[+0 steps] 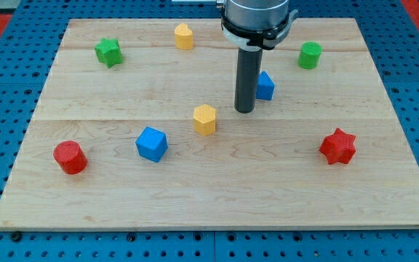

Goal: Push the blue triangle up a bit

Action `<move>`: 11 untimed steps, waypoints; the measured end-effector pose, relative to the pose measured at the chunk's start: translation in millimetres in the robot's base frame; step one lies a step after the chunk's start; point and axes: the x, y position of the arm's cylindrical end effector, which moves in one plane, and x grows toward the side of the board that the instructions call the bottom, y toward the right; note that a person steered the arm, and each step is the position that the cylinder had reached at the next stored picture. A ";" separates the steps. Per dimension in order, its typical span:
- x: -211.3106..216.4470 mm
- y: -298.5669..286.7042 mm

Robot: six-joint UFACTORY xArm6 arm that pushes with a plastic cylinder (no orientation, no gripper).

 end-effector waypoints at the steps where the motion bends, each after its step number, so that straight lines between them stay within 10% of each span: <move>1: 0.6 15.9; 11: -36.3 23.8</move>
